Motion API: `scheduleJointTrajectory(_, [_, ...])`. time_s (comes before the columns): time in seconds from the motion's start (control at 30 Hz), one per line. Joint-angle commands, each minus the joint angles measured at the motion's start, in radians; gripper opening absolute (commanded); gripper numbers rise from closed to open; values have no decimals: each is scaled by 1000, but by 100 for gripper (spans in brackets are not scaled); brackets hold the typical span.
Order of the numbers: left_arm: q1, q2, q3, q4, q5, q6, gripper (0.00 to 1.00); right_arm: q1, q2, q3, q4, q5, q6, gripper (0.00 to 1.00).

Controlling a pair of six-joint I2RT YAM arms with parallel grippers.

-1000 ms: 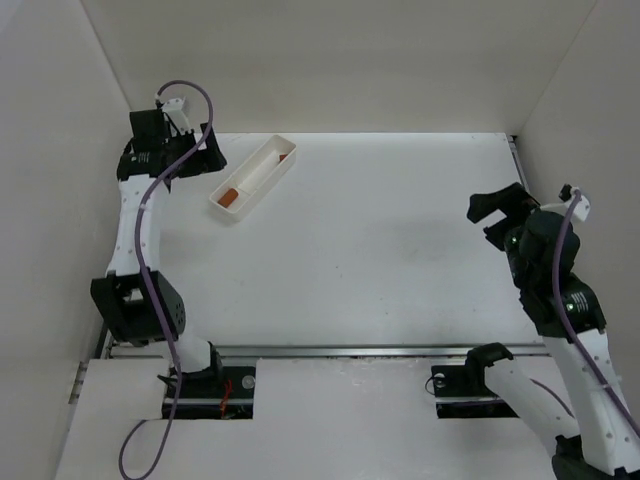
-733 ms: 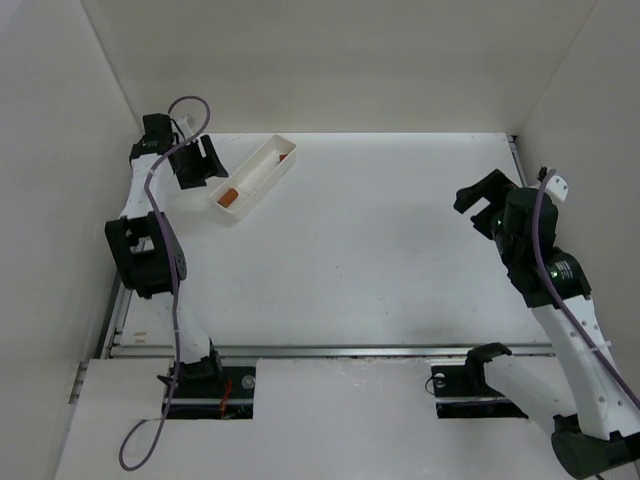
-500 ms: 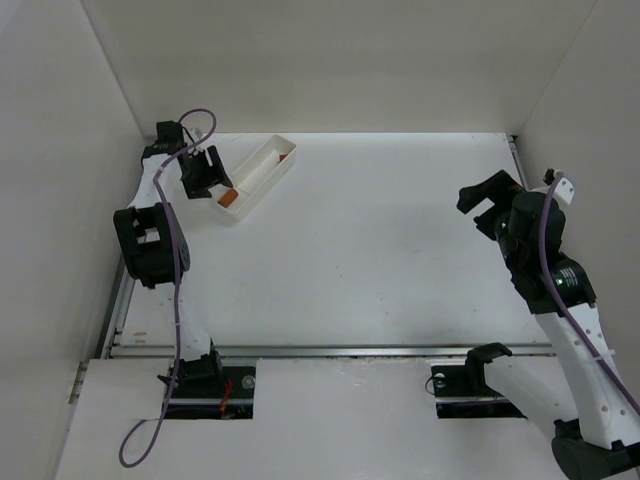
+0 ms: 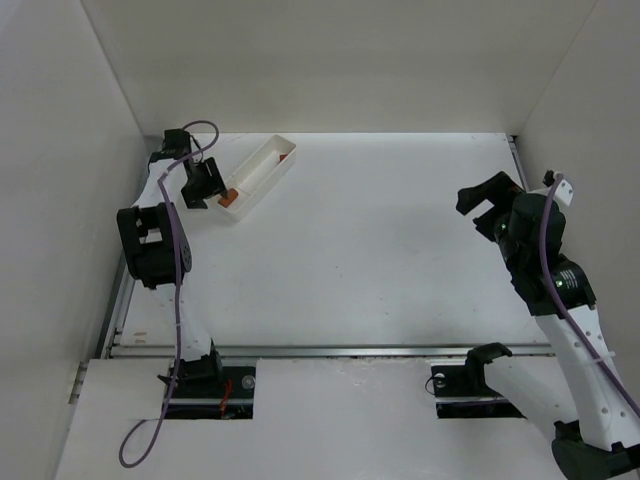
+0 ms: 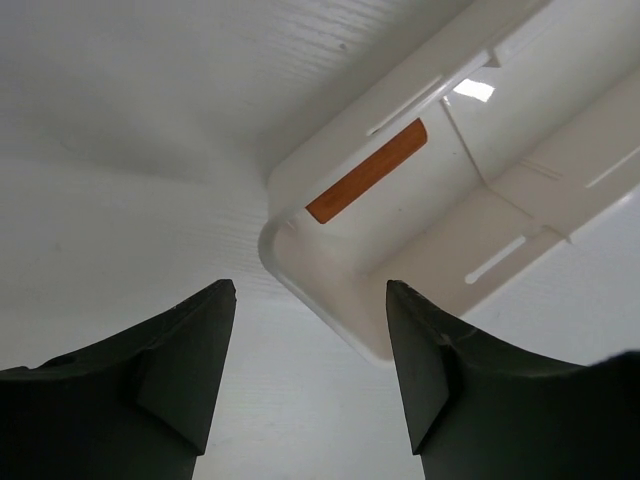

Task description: Build the wood block tower

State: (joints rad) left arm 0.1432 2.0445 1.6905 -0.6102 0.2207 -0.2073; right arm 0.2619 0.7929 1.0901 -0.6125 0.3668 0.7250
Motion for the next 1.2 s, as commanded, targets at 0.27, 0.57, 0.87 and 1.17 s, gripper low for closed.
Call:
scheduleJointTrajectory(0.27, [-27, 0, -8, -14, -40, -3, 60, -3, -18, -13, 45, 9, 11, 100])
scheduleJointTrajectory(0.57, [-27, 79, 55, -22, -103, -3, 33, -3, -49, -35, 45, 18, 11, 100])
scheduleJointTrajectory(0.87, [-27, 100, 46, -22, -113, -3, 0, -3, -58, -35, 45, 18, 11, 100])
scheduleJointTrajectory(1.17, [-45, 33, 86, -4, -123, 103, 0, 13, 51, -77, 217, -414, -110, 100])
